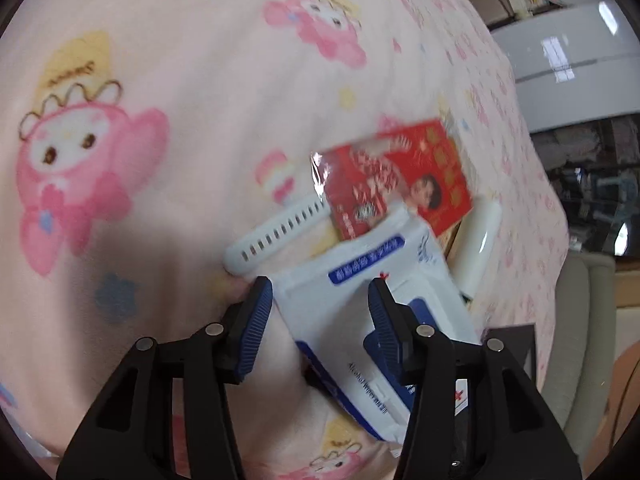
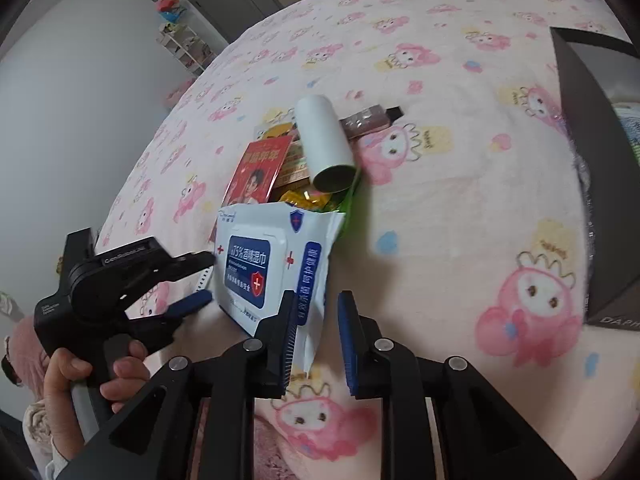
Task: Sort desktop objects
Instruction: 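Close the left gripper on the wipes pack edge and lift it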
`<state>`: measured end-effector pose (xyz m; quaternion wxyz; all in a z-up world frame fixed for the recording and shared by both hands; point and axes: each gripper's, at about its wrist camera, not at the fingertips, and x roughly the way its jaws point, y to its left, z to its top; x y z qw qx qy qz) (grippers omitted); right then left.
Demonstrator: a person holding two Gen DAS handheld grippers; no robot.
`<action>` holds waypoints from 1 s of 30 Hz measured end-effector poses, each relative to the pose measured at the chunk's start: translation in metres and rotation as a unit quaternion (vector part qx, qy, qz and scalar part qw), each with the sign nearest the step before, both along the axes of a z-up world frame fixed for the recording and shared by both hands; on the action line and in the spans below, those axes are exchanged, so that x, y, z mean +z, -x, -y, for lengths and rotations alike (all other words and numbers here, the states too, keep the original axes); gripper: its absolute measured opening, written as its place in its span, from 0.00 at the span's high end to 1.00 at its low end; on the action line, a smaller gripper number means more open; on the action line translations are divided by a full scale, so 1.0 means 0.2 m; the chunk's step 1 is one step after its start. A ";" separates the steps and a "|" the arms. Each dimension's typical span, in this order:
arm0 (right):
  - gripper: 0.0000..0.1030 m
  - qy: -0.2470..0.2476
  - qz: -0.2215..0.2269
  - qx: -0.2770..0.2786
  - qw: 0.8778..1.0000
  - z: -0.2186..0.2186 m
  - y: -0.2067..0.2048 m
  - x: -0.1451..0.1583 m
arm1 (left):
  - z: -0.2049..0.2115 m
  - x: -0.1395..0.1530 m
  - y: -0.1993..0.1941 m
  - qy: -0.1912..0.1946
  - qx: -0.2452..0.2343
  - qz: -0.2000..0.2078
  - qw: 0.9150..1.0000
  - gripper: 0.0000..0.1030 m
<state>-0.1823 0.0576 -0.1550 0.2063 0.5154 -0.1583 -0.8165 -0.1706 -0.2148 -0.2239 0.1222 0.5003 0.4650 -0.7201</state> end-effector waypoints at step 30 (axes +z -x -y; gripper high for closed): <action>0.63 -0.020 0.056 -0.026 0.998 -0.11 -0.02 -0.13 | -0.21 0.16 0.03 0.034 -0.099 -0.045 0.994 0.50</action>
